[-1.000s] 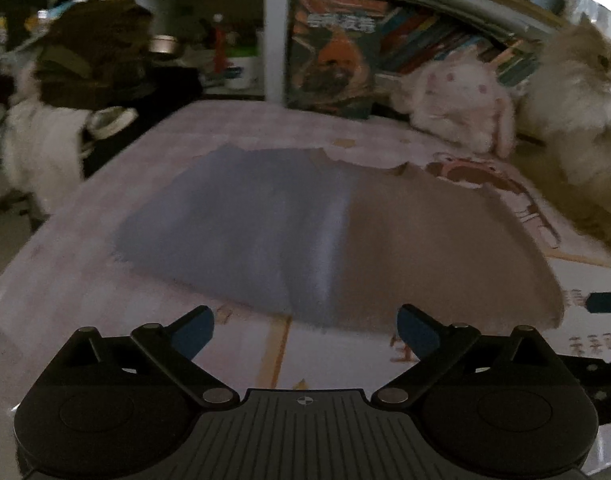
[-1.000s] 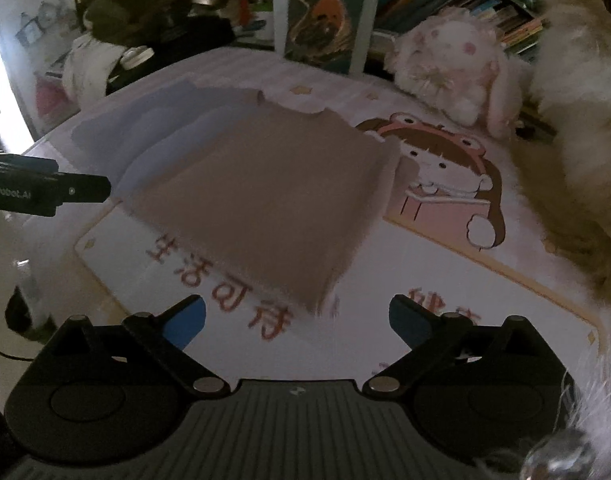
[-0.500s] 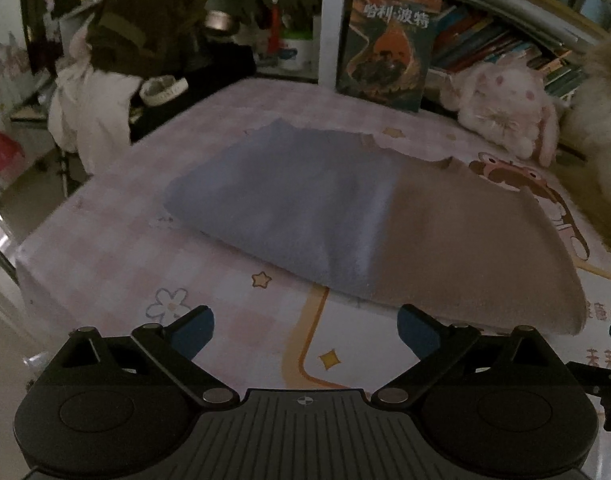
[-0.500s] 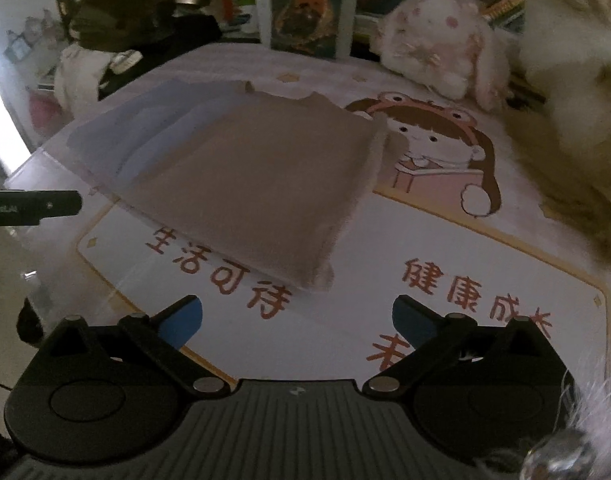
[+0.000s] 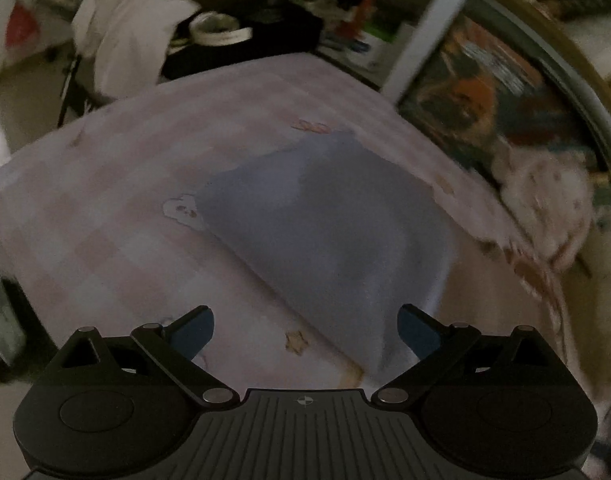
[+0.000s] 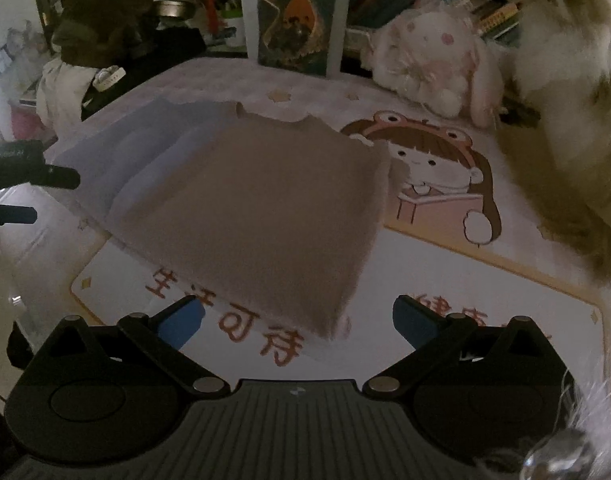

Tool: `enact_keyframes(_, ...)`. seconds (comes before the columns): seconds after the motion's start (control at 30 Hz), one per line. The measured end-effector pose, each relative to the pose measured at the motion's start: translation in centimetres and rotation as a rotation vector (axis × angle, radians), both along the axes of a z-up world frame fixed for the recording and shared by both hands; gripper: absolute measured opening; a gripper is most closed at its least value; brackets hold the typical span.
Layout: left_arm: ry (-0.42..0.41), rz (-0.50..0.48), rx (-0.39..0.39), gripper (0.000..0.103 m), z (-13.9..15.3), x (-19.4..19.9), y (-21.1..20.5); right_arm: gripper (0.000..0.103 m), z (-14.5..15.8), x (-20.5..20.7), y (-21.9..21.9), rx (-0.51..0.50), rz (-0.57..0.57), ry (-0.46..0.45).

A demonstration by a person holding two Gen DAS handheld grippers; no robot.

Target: Fold clothes

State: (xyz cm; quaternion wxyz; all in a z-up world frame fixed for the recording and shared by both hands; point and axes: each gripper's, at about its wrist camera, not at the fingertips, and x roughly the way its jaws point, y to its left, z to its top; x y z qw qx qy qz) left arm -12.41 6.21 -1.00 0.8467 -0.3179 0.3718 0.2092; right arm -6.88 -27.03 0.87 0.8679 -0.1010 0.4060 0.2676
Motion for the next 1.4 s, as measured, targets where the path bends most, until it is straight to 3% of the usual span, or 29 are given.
enact_keyframes(0.23, -0.004, 0.163, -0.205, 0.098, -2.1, 0.7, 4.1, 0.103, 0.8, 0.7, 1.0, -0.017, -0.037, -0.034)
enact_keyframes(0.5, -0.078, 0.308, -0.357, 0.092, -3.0, 1.6, 6.5, 0.103, 1.5, 1.7, 0.7, 0.027, -0.096, -0.037)
enact_keyframes(0.7, -0.069, 0.368, -0.333, 0.057, -3.1, 2.5, 7.2, 0.098, 1.6, 2.9, -0.5, 0.055, -0.213, -0.018)
enact_keyframes(0.77, -0.061, 0.378, -0.312, 0.042, -3.3, 2.6, 7.2, 0.084, 1.4, 3.4, -1.1, 0.073, -0.259, -0.008)
enact_keyframes(0.83, -0.064, 0.363, -0.283, 0.036, -3.4, 2.7, 7.2, 0.055, 1.0, 3.9, -1.5, 0.086, -0.298, 0.021)
enact_keyframes(0.93, -0.069, 0.313, -0.240, 0.021, -3.5, 2.9, 7.1, 0.036, 0.0, 4.4, -1.9, 0.103, -0.339, 0.077)
enact_keyframes(1.0, -0.086, 0.263, -0.190, 0.011, -3.0, 2.9, 6.6, 0.032, -0.6, 4.7, -2.0, 0.113, -0.359, 0.113)
enact_keyframes(1.1, -0.167, 0.100, -0.018, 0.010, -0.9, 3.2, 4.7, 0.031, -1.3, 5.0, -1.8, 0.104, -0.373, 0.146)
enact_keyframes(1.17, -0.183, 0.040, 0.022, 0.011, -0.6, 3.4, 4.4, 0.031, -1.5, 5.1, -1.4, 0.089, -0.374, 0.153)
enact_keyframes(1.27, -0.159, 0.097, -0.087, 0.013, -2.0, 3.4, 6.0, 0.031, -1.6, 5.2, -1.0, 0.072, -0.373, 0.151)
enact_keyframes(1.33, -0.161, 0.137, -0.177, 0.020, -3.0, 3.0, 7.1, 0.031, -1.6, 5.3, -0.8, 0.064, -0.374, 0.151)
enact_keyframes(1.4, -0.165, 0.140, -0.198, 0.025, -3.3, 3.1, 7.4, 0.032, -1.8, 5.4, -0.7, 0.060, -0.378, 0.156)
